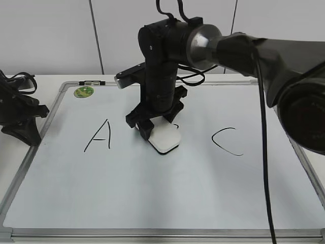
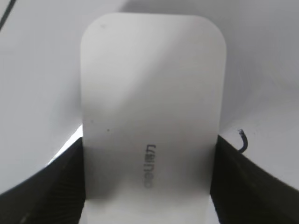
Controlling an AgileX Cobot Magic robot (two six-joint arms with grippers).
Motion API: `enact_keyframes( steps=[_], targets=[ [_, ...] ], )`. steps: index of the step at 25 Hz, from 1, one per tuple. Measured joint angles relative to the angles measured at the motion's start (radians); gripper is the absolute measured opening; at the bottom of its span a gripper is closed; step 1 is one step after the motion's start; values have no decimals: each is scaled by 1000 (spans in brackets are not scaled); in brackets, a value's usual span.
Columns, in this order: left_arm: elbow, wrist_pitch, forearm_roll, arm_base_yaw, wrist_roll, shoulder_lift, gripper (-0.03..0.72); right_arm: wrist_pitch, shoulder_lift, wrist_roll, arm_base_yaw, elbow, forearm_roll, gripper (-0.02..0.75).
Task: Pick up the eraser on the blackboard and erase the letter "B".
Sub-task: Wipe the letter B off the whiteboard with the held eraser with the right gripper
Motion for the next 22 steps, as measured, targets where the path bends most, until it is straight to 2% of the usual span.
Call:
enact_keyframes(
  steps=[7,16,22],
  targets=[
    [0,0,0,0,0,0,14,-3,23,1,-15,0,-27,552],
    [0,0,-2,0,0,0,14,-24,23,24,-160,-2,-20,552],
    [0,0,-3,0,0,0,14,-31,23,28,-170,-2,-15,552]
  ],
)
